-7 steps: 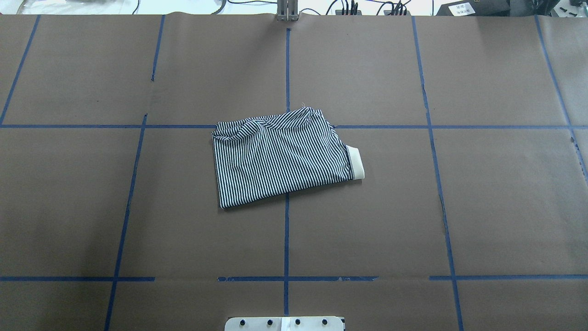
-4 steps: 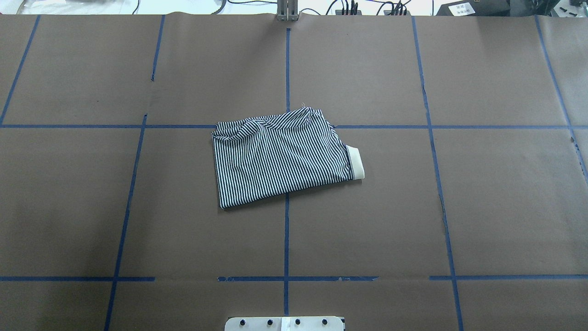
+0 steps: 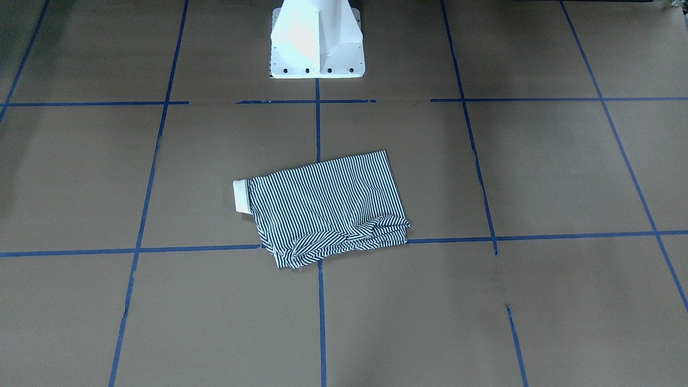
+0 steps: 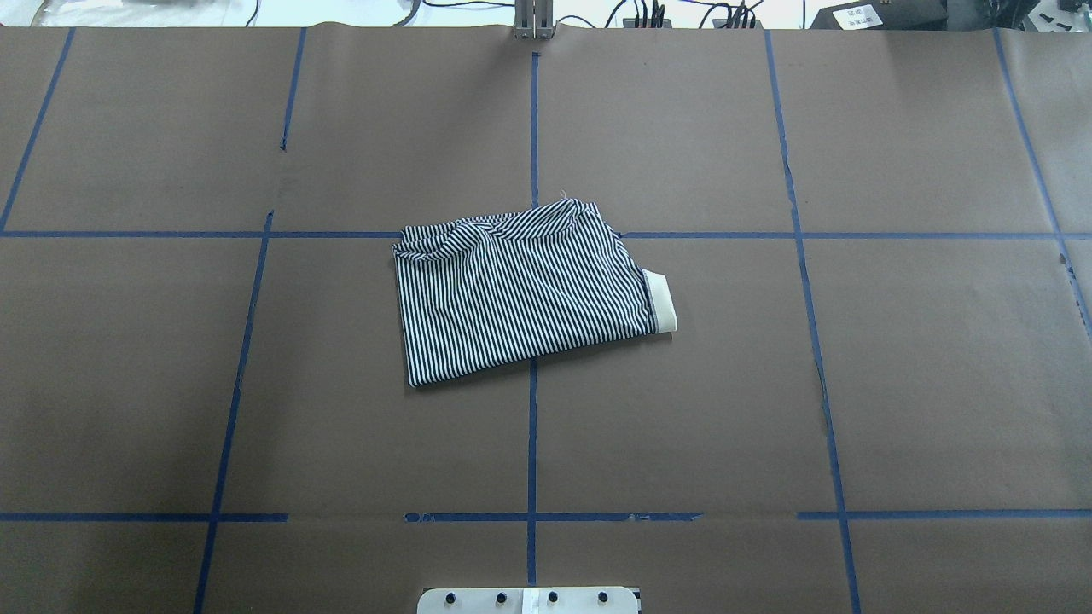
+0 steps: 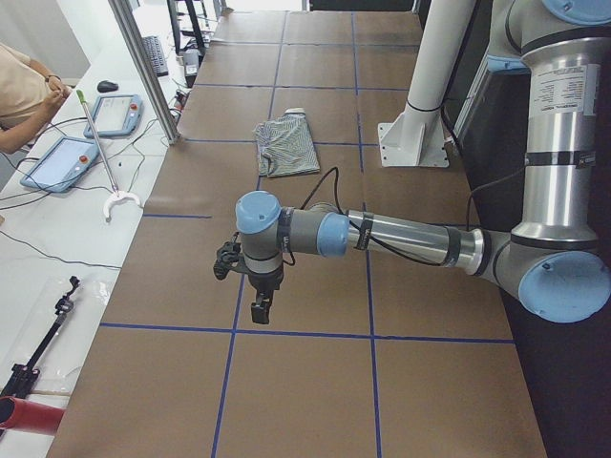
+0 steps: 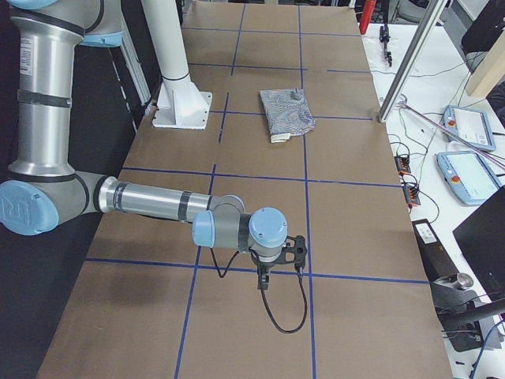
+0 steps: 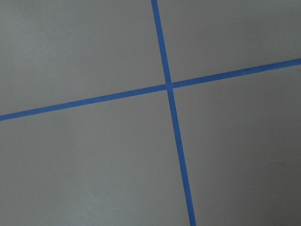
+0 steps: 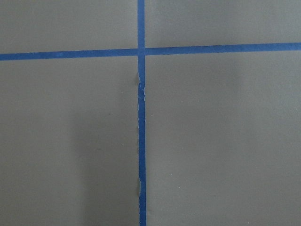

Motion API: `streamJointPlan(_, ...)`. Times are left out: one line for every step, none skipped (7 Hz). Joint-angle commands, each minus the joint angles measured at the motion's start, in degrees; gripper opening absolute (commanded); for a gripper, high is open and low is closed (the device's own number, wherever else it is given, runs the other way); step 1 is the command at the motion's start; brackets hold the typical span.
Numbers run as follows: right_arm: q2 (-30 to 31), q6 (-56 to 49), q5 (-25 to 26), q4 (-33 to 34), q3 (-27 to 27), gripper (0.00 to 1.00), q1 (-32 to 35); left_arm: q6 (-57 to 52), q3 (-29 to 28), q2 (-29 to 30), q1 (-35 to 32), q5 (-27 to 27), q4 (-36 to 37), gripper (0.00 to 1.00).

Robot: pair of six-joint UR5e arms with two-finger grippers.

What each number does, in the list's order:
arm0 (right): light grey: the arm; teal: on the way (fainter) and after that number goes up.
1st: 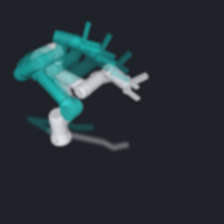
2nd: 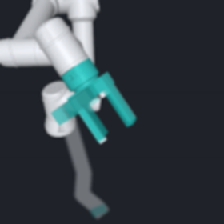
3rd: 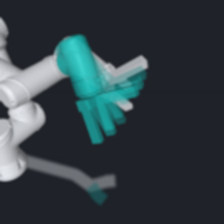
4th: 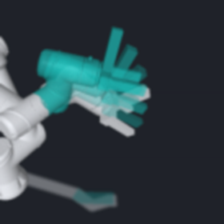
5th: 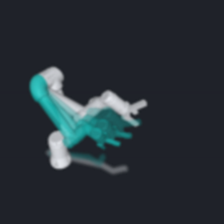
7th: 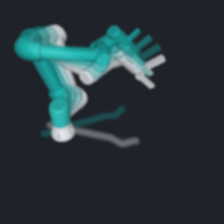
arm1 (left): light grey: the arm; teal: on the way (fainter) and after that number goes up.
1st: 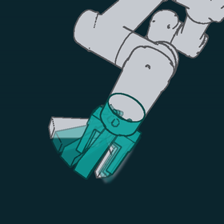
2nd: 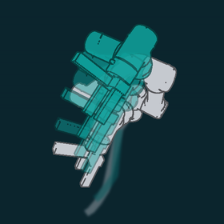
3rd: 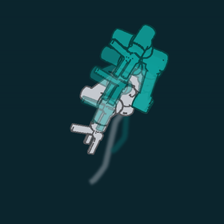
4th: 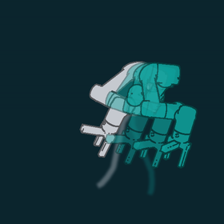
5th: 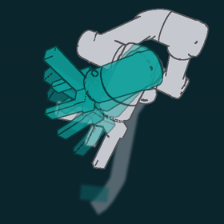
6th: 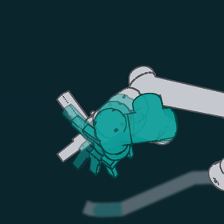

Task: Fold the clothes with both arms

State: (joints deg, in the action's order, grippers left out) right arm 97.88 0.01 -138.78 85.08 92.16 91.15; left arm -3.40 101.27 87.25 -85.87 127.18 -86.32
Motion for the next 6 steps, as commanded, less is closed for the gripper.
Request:
streamJointPlan(0.03,-0.01,0.26,0.00,-0.13,1.00,-0.09,-0.03,-0.10,-0.32,0.00,0.09,-2.26,1.00)
streamJointPlan(0.03,-0.10,0.61,0.17,-0.22,1.00,-0.53,-0.03,-0.10,-0.33,0.00,0.09,-2.62,1.00)
streamJointPlan(-0.05,-0.18,1.75,0.17,0.12,1.00,-1.66,-0.12,-0.10,-0.33,0.09,0.09,-2.71,1.00)
streamJointPlan(-0.40,-0.53,3.85,0.43,1.35,1.00,-3.50,-0.12,-0.10,-0.33,0.09,0.09,-2.80,1.00)
streamJointPlan(-0.41,-0.62,4.39,0.52,1.53,1.00,-4.65,-0.12,-0.02,-0.41,0.00,0.18,-2.80,1.00)
streamJointPlan(-0.06,-0.71,4.05,0.53,1.80,1.00,-4.66,-0.12,-0.10,-0.41,0.00,0.18,-3.41,1.00)
